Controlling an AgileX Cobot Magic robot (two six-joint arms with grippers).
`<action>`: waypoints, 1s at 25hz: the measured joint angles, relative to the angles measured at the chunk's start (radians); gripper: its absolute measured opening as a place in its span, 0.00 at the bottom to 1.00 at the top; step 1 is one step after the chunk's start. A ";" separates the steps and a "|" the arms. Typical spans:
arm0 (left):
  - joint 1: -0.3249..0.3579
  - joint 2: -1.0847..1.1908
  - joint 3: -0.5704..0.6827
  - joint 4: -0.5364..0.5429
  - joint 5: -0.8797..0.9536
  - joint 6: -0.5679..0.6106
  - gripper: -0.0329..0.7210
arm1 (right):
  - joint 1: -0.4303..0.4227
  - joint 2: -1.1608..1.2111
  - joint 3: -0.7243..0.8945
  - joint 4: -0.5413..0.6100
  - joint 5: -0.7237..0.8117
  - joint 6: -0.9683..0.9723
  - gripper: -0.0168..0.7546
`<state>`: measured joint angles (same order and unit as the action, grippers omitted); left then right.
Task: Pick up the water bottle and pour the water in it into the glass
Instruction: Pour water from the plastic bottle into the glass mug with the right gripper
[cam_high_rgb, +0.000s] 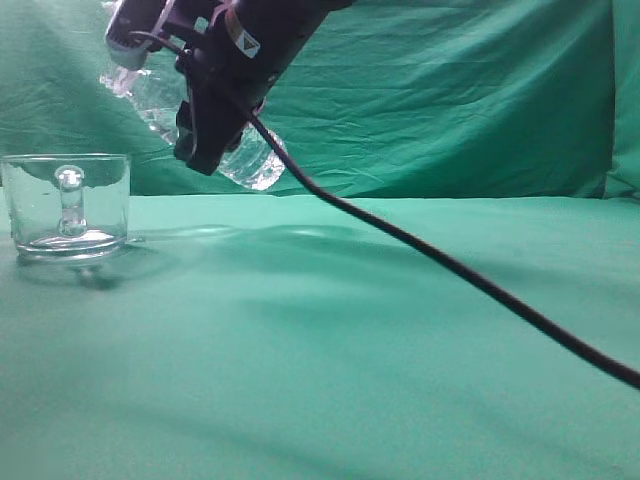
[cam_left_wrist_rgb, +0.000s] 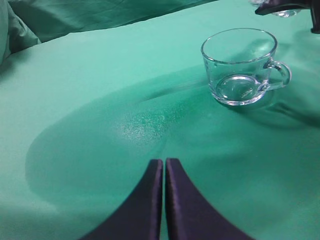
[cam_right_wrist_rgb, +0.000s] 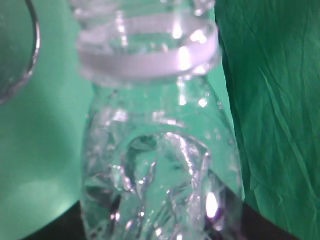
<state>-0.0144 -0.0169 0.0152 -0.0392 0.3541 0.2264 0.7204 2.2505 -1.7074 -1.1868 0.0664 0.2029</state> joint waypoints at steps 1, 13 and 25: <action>0.000 0.000 0.000 0.000 0.000 0.000 0.04 | 0.000 0.002 0.000 -0.027 -0.002 0.000 0.44; 0.000 0.000 0.000 0.000 0.000 0.000 0.04 | 0.002 0.008 -0.002 -0.339 -0.029 -0.004 0.44; 0.000 0.000 0.000 0.000 0.000 0.000 0.04 | 0.002 0.008 -0.018 -0.474 -0.040 -0.006 0.44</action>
<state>-0.0144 -0.0169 0.0152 -0.0392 0.3541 0.2264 0.7225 2.2582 -1.7256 -1.6604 0.0269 0.1971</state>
